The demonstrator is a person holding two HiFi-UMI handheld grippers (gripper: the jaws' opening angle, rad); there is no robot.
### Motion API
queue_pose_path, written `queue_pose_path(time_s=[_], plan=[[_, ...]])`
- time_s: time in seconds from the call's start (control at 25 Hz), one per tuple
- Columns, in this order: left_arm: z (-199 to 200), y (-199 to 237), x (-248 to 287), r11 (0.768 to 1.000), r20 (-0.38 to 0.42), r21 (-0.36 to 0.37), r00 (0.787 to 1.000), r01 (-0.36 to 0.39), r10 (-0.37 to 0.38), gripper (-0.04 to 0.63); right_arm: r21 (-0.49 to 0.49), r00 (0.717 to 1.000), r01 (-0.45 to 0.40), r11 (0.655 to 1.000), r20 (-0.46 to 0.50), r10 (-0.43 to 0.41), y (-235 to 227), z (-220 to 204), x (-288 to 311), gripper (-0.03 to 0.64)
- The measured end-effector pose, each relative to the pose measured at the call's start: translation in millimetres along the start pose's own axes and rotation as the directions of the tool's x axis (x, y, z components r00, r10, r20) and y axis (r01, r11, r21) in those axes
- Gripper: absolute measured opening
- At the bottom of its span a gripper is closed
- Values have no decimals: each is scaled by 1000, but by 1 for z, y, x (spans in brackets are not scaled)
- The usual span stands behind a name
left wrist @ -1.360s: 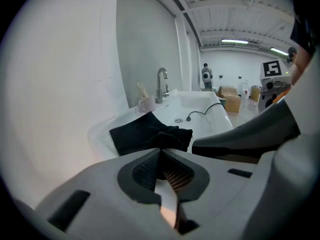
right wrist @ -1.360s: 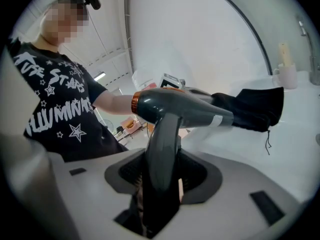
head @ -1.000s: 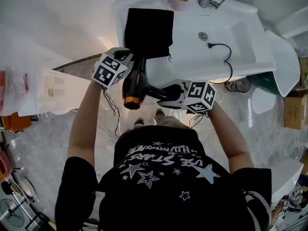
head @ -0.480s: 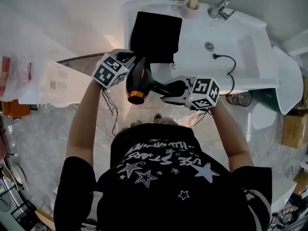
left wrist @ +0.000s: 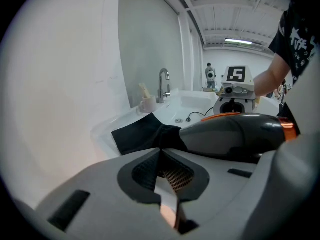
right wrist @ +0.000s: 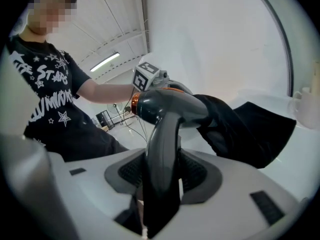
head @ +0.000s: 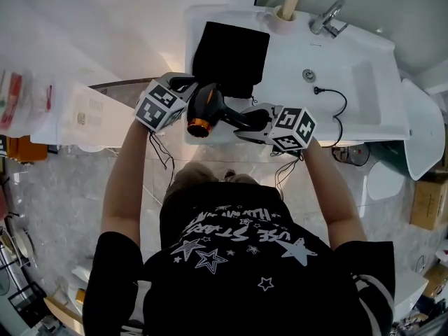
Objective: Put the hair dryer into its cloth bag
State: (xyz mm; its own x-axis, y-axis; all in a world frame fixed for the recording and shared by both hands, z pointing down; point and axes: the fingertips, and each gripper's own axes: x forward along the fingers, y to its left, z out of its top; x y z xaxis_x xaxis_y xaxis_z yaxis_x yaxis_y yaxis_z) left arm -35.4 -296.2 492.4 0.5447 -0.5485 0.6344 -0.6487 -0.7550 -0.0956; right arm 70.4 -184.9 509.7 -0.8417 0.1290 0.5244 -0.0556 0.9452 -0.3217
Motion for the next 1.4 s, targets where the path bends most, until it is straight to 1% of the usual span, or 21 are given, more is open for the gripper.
queue_pose_path(time_s=[0.12, 0.24, 0.4, 0.56, 0.68, 0.76, 1.0, 1.12, 1.28, 1.4], plan=[[0, -1, -4, 1000, 14, -1, 1000, 25, -25, 15, 22, 998, 69, 997, -4, -69, -14, -1, 0, 184], [1, 4, -7, 999, 40, -8, 998, 40, -40, 15, 62, 989, 145, 987, -1, -145, -29, -3, -1, 184], [1, 7, -7, 998, 68, -16, 995, 69, -67, 15, 138, 970, 241, 961, -7, -242, -52, -4, 0, 184], [5, 11, -8, 996, 109, -19, 991, 82, -79, 14, 176, 946, 324, 929, -28, -324, -71, -1, 4, 184], [5, 17, -10, 996, 140, -40, 988, 74, -68, 14, 207, 925, 378, 902, -49, -377, -81, -1, 10, 184], [5, 19, -13, 995, 154, -55, 985, 83, -74, 14, 227, 910, 413, 882, -60, -410, -89, 0, 11, 184], [9, 16, -10, 991, 181, -57, 977, 123, -111, 14, 316, 854, 510, 800, -73, -515, -121, 11, 15, 184], [15, 16, -7, 989, 198, -57, 972, 137, -124, 14, 352, 832, 539, 765, -85, -548, -137, 14, 18, 184], [22, 10, -4, 984, 213, -40, 964, 171, -159, 14, 375, 802, 580, 723, -110, -587, -154, 16, 19, 186], [22, 8, -4, 982, 218, -35, 960, 187, -175, 14, 384, 786, 600, 701, -119, -607, -165, 18, 21, 186]])
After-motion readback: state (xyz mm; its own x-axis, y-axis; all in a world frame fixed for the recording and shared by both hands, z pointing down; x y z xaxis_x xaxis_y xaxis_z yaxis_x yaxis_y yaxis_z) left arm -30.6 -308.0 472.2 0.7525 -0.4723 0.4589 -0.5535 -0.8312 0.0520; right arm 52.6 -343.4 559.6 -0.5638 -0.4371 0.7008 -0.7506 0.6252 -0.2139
